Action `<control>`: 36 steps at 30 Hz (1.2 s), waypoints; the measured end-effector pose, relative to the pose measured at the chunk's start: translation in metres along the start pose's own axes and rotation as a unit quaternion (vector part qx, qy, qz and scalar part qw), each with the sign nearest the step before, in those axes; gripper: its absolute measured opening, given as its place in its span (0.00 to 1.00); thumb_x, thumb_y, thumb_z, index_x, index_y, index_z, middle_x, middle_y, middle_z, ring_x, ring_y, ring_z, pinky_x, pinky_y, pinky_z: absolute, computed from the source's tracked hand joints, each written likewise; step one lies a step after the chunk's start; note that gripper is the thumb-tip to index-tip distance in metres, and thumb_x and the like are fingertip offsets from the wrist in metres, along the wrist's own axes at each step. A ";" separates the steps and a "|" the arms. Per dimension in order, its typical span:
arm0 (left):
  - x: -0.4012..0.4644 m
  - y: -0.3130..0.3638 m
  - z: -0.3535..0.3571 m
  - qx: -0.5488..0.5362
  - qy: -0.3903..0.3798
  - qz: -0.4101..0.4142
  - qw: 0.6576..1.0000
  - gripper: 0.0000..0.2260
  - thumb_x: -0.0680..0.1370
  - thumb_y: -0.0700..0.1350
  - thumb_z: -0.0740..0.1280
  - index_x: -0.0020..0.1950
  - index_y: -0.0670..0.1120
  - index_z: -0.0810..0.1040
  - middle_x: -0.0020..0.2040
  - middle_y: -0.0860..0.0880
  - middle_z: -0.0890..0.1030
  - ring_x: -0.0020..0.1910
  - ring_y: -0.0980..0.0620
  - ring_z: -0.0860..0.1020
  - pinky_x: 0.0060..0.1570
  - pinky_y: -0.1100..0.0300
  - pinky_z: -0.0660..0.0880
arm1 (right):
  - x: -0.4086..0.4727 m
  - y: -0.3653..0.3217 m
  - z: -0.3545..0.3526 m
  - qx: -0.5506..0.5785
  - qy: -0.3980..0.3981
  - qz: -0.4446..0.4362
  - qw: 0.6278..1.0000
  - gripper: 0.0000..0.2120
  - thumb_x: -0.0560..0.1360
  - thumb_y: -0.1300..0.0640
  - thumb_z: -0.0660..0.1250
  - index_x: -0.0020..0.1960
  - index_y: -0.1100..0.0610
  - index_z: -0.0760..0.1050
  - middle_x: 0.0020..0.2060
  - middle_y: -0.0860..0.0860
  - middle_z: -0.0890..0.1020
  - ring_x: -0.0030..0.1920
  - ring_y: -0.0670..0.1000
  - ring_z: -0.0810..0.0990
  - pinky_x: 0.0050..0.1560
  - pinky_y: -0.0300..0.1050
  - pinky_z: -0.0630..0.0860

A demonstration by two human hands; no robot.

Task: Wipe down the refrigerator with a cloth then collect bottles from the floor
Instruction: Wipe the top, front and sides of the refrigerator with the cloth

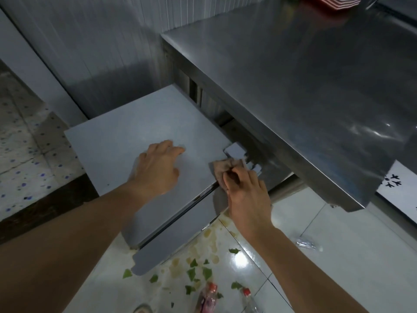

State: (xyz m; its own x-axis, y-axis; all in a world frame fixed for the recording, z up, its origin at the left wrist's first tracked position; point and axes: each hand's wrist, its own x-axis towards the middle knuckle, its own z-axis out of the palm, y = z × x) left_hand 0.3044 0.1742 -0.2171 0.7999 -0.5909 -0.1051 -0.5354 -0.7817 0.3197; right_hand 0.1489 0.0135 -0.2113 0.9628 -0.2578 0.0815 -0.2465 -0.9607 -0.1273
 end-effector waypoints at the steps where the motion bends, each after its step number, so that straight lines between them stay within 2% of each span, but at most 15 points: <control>1: 0.005 0.000 0.002 0.006 0.004 0.003 1.000 0.25 0.75 0.43 0.65 0.72 0.54 0.65 0.74 0.47 0.62 0.70 0.43 0.61 0.66 0.47 0.62 | -0.001 0.003 0.001 -0.004 0.000 0.013 1.000 0.22 0.62 0.63 0.78 0.55 0.59 0.80 0.56 0.59 0.79 0.51 0.60 0.80 0.48 0.54 0.79; 6: 0.023 0.001 0.008 -0.010 0.022 0.002 1.000 0.22 0.74 0.44 0.66 0.67 0.54 0.69 0.74 0.48 0.61 0.69 0.43 0.59 0.64 0.45 0.62 | 0.036 -0.005 0.010 0.002 0.028 0.003 1.000 0.22 0.63 0.66 0.75 0.56 0.61 0.79 0.59 0.59 0.77 0.54 0.61 0.77 0.54 0.56 0.76; 11: 0.028 -0.004 0.009 -0.004 0.024 -0.001 1.000 0.19 0.72 0.47 0.67 0.62 0.57 0.70 0.71 0.51 0.62 0.67 0.45 0.60 0.63 0.46 0.61 | 0.088 -0.012 0.012 0.004 0.001 -0.041 0.999 0.22 0.72 0.63 0.66 0.66 0.61 0.72 0.67 0.58 0.70 0.68 0.61 0.66 0.68 0.54 0.65; 14: 0.029 -0.010 0.008 0.002 0.037 0.027 0.999 0.20 0.72 0.46 0.68 0.62 0.57 0.71 0.70 0.51 0.64 0.65 0.45 0.62 0.62 0.48 0.61 | 0.077 -0.008 0.010 -0.015 -0.023 -0.038 0.999 0.26 0.73 0.58 0.66 0.69 0.61 0.67 0.69 0.57 0.67 0.70 0.60 0.64 0.67 0.54 0.66; 16: 0.032 -0.019 0.004 0.021 0.056 0.047 0.997 0.21 0.71 0.44 0.68 0.63 0.56 0.72 0.69 0.50 0.67 0.64 0.45 0.63 0.62 0.49 0.60 | 0.060 -0.004 0.006 -0.012 -0.028 -0.032 0.999 0.27 0.69 0.56 0.71 0.67 0.60 0.71 0.67 0.56 0.71 0.68 0.61 0.68 0.62 0.54 0.71; 18: 0.042 -0.032 -0.002 0.054 0.075 0.022 0.995 0.24 0.70 0.45 0.68 0.65 0.56 0.70 0.71 0.49 0.65 0.67 0.44 0.61 0.63 0.47 0.57 | 0.060 0.002 0.007 -0.022 -0.013 -0.035 0.999 0.27 0.65 0.57 0.75 0.63 0.59 0.75 0.63 0.55 0.75 0.63 0.61 0.73 0.58 0.54 0.75; 20: 0.055 -0.046 -0.009 0.067 0.070 -0.033 0.995 0.25 0.72 0.48 0.67 0.68 0.58 0.67 0.74 0.48 0.60 0.69 0.43 0.57 0.66 0.44 0.54 | 0.080 0.005 0.012 -0.034 -0.015 -0.047 0.998 0.28 0.68 0.58 0.73 0.67 0.57 0.72 0.66 0.56 0.72 0.66 0.62 0.70 0.65 0.56 0.68; 22: 0.066 -0.058 -0.014 0.067 0.050 -0.066 0.994 0.23 0.74 0.51 0.65 0.68 0.59 0.65 0.74 0.48 0.59 0.70 0.42 0.56 0.67 0.43 0.53 | 0.105 0.000 0.021 -0.021 -0.041 -0.030 0.998 0.30 0.73 0.59 0.67 0.73 0.57 0.63 0.72 0.57 0.64 0.71 0.62 0.63 0.70 0.57 0.61; 24: 0.072 -0.064 -0.015 0.064 0.042 -0.064 0.995 0.22 0.74 0.53 0.64 0.67 0.59 0.65 0.72 0.47 0.60 0.69 0.41 0.58 0.66 0.43 0.55 | 0.127 -0.010 0.029 -0.010 -0.054 0.006 0.998 0.32 0.74 0.60 0.63 0.75 0.57 0.57 0.74 0.59 0.59 0.71 0.64 0.61 0.69 0.58 0.63; 27: 0.074 -0.070 -0.012 0.079 0.058 -0.047 0.994 0.21 0.73 0.54 0.65 0.65 0.60 0.65 0.69 0.47 0.62 0.65 0.41 0.61 0.64 0.44 0.58 | 0.157 -0.025 0.037 0.001 -0.047 0.038 0.998 0.31 0.74 0.60 0.62 0.75 0.58 0.56 0.73 0.62 0.60 0.68 0.64 0.65 0.64 0.58 0.68; 31: 0.078 -0.073 -0.010 0.074 0.053 -0.038 0.995 0.20 0.72 0.54 0.64 0.62 0.62 0.63 0.67 0.48 0.60 0.63 0.42 0.62 0.62 0.45 0.59 | 0.201 -0.043 0.042 0.003 -0.036 0.023 0.999 0.28 0.76 0.60 0.58 0.75 0.59 0.55 0.72 0.62 0.61 0.66 0.65 0.67 0.61 0.57 0.71; 36: 0.076 -0.077 -0.012 0.047 0.056 -0.019 0.997 0.20 0.72 0.53 0.65 0.61 0.63 0.64 0.66 0.49 0.61 0.63 0.44 0.61 0.63 0.45 0.57 | 0.173 -0.041 0.037 -0.023 -0.044 0.010 0.999 0.32 0.75 0.59 0.61 0.75 0.59 0.53 0.72 0.61 0.59 0.68 0.64 0.63 0.66 0.56 0.68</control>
State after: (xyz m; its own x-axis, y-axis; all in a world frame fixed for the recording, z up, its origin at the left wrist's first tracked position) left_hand 0.4100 0.1922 -0.2384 0.8423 -0.5390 -0.0082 -0.5233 -0.8212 0.2277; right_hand 0.3294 0.0123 -0.2281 0.9629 -0.2697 -0.0090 -0.2696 -0.9595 -0.0819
